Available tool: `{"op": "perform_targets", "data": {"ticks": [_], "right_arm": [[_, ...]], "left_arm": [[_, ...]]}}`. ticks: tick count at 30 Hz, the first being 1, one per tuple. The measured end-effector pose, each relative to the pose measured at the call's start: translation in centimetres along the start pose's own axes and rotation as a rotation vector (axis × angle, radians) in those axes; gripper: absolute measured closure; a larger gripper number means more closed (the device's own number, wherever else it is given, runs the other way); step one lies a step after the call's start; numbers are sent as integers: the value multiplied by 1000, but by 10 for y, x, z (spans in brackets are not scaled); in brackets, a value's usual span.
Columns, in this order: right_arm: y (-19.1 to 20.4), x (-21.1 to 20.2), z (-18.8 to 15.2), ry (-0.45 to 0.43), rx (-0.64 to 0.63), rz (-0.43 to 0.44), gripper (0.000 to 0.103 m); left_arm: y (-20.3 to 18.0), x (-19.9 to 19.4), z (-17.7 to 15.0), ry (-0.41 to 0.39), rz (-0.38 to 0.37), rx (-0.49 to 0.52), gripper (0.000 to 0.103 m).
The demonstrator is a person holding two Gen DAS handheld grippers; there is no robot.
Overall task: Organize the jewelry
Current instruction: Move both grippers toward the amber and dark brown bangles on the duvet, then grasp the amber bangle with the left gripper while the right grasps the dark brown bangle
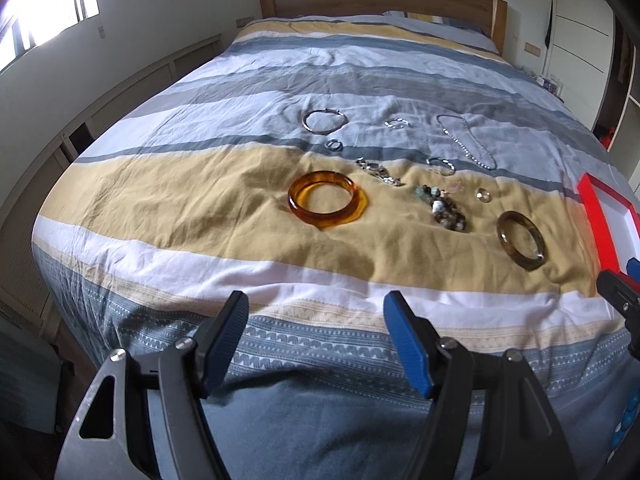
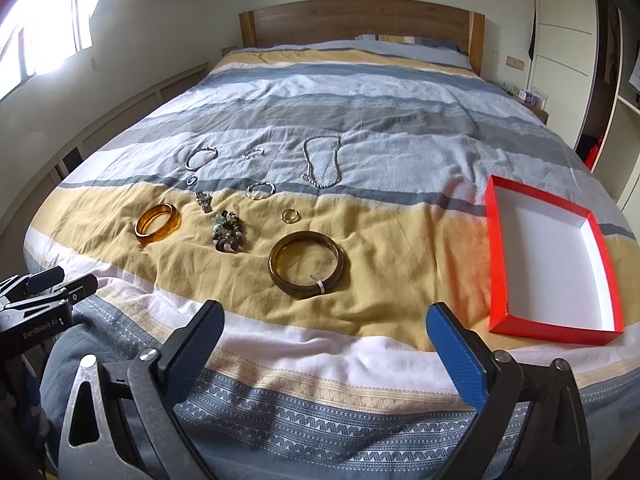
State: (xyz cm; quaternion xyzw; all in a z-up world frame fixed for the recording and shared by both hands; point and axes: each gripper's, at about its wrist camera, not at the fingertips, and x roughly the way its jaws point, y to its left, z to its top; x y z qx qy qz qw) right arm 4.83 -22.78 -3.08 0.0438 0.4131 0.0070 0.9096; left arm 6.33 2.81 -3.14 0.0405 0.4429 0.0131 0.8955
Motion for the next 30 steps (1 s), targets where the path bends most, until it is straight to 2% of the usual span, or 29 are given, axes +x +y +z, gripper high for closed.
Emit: {"op": "perform_targets", "data": {"ticks": [2, 6, 8, 13, 24, 30], "right_arm": [[-3, 7, 0, 18, 11, 8, 20], [-10, 21, 1, 47, 34, 27, 31], [-14, 28, 4, 61, 47, 45, 41], [-22, 46, 14, 85, 68, 85, 53], [-30, 99, 36, 149, 53, 116, 60], [-29, 129, 35, 205, 43, 140, 66]], "left_arm": [[1, 5, 0, 11, 0, -2, 35], [3, 12, 2, 26, -2, -5, 35], [3, 15, 5, 24, 2, -5, 35], [1, 26, 21, 11, -6, 13, 36], [-12, 78, 75, 4, -18, 54, 36], [-19, 113, 79, 50, -19, 75, 37]]}}
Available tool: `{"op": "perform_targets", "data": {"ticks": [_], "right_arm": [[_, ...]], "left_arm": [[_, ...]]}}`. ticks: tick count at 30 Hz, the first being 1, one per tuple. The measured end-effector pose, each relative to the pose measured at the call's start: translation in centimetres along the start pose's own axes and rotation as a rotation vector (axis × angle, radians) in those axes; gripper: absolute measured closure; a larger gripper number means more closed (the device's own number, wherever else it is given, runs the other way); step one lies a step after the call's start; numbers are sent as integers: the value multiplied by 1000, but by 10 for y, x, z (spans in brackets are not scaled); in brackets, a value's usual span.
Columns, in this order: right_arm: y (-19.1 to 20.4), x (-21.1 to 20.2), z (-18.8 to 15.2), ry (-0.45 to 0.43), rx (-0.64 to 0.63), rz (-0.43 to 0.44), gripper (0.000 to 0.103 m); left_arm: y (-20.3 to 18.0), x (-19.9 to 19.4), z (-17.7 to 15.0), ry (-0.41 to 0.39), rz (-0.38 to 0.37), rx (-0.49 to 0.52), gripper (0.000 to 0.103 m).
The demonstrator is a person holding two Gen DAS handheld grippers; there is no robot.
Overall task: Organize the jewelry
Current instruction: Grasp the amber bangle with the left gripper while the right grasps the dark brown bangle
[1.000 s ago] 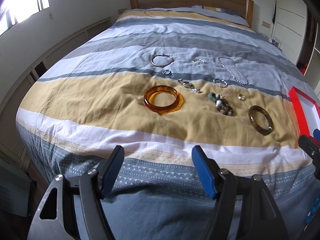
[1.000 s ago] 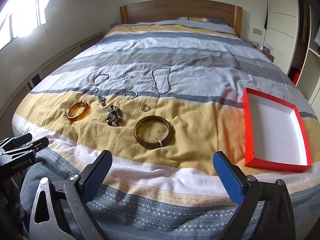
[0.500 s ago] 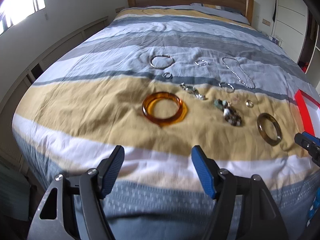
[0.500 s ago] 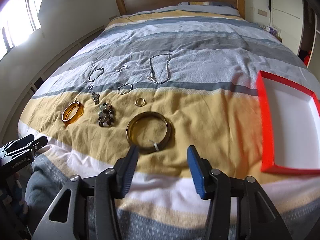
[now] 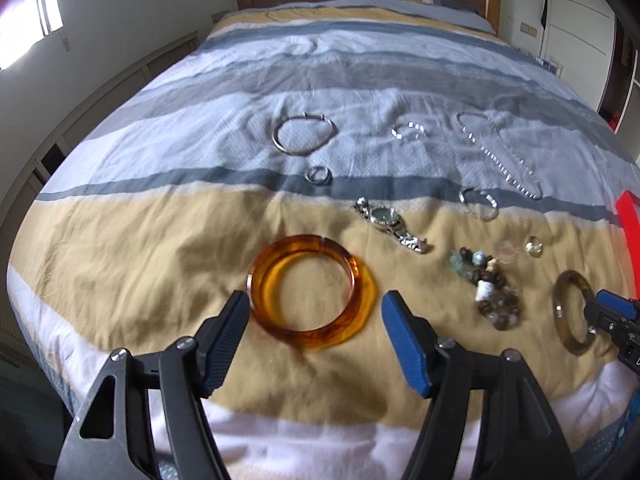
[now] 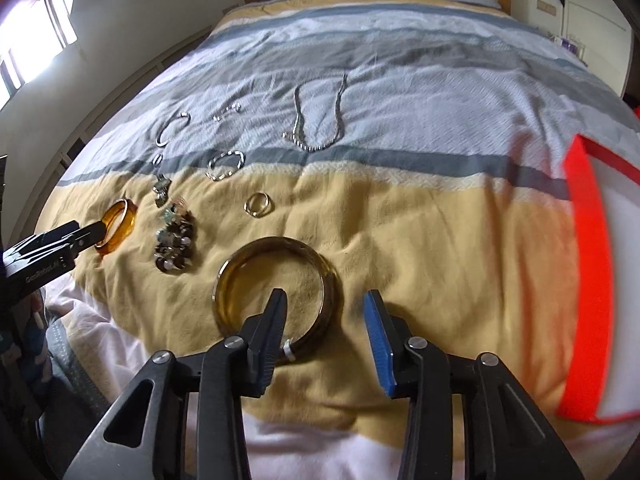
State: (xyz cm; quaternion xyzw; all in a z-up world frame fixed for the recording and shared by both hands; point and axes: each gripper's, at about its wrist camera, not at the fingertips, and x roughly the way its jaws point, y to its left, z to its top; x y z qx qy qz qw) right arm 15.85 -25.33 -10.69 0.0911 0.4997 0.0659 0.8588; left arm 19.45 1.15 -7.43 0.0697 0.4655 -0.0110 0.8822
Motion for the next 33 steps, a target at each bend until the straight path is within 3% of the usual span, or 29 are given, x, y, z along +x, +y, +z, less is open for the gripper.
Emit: {"op": "perform_targets", "data": {"ticks": [11, 13, 15, 18, 33], "right_arm": [[-8, 25, 0, 17, 5, 24, 77], [-10, 26, 0, 10, 9, 21, 84], [-11, 26, 1, 1, 15, 21, 90], [-12, 24, 0, -7, 22, 23, 93], [-5, -28, -18, -102, -13, -35, 94]], "left_arm": [[-7, 44, 1, 73, -27, -7, 46], [-7, 46, 1, 73, -40, -10, 53], [-9, 46, 2, 70, -41, -4, 76], [-14, 44, 1, 61, -17, 24, 93], [-3, -12, -14, 10, 31, -19, 95]]}}
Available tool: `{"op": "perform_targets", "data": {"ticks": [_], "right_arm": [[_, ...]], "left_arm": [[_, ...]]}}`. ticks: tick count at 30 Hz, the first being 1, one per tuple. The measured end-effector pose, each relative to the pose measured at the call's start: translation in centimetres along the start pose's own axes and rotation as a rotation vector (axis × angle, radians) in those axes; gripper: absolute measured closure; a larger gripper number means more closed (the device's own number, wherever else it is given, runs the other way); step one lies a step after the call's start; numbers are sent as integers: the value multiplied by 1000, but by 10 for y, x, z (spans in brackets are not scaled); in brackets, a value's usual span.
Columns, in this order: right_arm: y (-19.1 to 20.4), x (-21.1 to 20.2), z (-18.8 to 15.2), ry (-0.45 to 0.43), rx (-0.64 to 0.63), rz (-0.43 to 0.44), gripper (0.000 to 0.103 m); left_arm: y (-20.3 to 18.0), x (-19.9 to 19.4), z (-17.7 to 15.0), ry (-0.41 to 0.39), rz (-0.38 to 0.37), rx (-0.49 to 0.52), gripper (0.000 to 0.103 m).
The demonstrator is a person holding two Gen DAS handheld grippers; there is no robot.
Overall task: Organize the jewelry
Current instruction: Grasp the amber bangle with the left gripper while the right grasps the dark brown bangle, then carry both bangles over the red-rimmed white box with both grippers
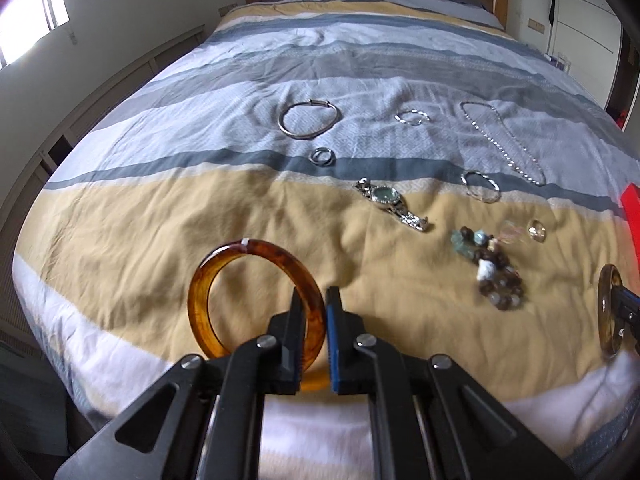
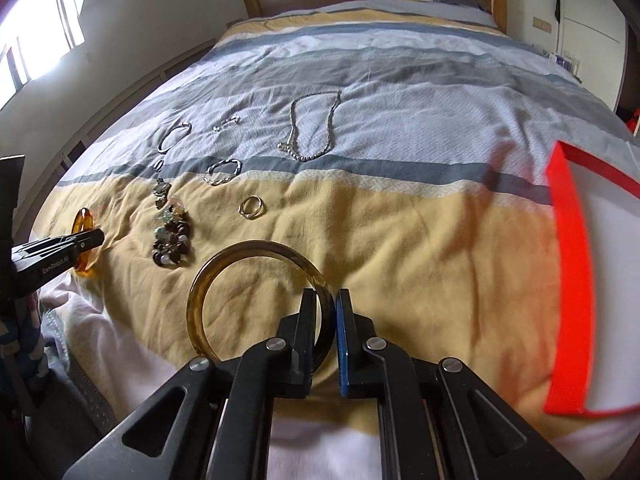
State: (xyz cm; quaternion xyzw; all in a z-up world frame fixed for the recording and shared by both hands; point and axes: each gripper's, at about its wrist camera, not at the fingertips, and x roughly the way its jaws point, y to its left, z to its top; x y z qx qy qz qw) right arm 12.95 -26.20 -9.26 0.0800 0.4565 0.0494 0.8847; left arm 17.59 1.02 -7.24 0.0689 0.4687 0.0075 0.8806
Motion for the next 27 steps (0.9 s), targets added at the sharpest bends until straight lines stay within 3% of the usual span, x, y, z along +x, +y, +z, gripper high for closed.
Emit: {"op": "perform_targets", "data": {"ticks": [13, 21, 27], "right_arm": [[-17, -83, -12, -135, 39, -40, 94], [-92, -136, -30, -194, 139, -143, 94], [-155, -157, -37, -206, 210, -239, 94]], "left_arm": [[-17, -73, -14, -78, -45, 17, 95], [-97, -107, -2, -121, -178, 126, 95], [-188, -123, 16, -141, -311, 260, 95]]}}
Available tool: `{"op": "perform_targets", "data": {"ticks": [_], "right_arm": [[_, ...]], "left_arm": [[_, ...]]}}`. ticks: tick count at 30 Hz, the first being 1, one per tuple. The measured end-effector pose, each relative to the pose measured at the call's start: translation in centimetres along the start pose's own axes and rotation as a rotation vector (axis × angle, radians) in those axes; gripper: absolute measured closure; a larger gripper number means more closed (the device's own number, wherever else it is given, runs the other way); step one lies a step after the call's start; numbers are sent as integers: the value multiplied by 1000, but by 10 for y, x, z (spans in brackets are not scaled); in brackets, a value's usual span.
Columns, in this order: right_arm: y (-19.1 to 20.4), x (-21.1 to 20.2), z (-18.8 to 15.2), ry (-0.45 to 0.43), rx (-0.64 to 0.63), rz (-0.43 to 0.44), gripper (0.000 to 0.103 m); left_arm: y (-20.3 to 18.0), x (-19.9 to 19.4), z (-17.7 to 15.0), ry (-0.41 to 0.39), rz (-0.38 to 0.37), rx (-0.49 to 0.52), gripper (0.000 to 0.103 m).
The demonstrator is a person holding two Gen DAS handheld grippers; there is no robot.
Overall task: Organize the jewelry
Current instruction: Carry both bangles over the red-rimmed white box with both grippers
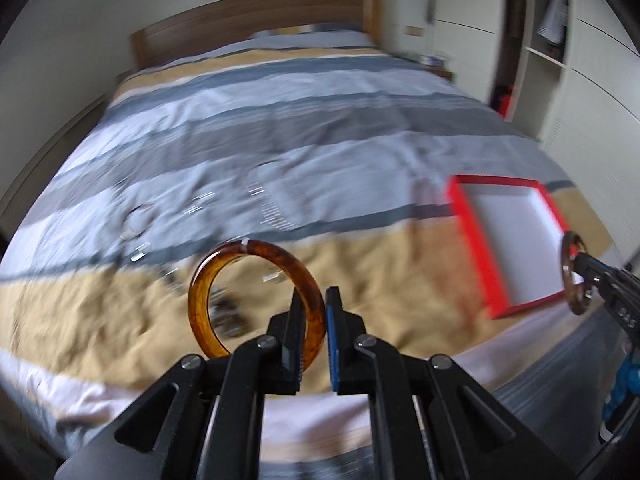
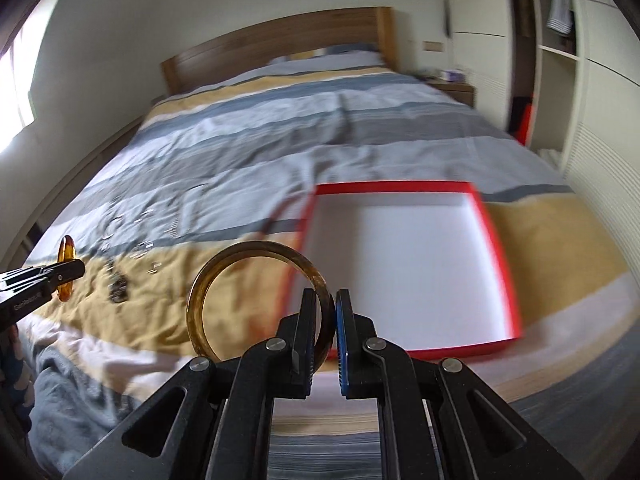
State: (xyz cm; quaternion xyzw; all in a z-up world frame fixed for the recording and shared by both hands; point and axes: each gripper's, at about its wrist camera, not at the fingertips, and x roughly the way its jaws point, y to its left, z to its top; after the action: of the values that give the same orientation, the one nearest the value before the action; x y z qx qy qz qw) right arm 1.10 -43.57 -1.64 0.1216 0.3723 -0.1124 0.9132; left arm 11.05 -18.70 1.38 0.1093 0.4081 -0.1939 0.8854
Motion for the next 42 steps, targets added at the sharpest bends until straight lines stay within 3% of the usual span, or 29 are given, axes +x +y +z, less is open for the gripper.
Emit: {"op": "perform_targets", "data": {"ticks": [9, 15, 21, 29, 34, 42], "right_arm": [[-57, 36, 42, 12, -36, -73, 94], [-71, 87, 73, 53, -153, -50, 94], [-79, 135, 88, 111, -260, -52, 94], [-85, 178, 78, 222, -368, -45, 93], [-90, 182, 72, 241, -384, -13, 94], [-91, 186, 71, 241, -423, -1, 94]], "left_arm": [[-122, 35, 61, -1, -223, 159, 95], [-179, 74, 78, 41, -297, 259, 95], [-196, 120, 71, 118, -310, 277, 95], [-208, 153, 56, 160, -345, 310, 93], [-214, 171, 41, 207, -397, 329, 92], [-209, 172, 36, 171, -435, 311, 88]]}}
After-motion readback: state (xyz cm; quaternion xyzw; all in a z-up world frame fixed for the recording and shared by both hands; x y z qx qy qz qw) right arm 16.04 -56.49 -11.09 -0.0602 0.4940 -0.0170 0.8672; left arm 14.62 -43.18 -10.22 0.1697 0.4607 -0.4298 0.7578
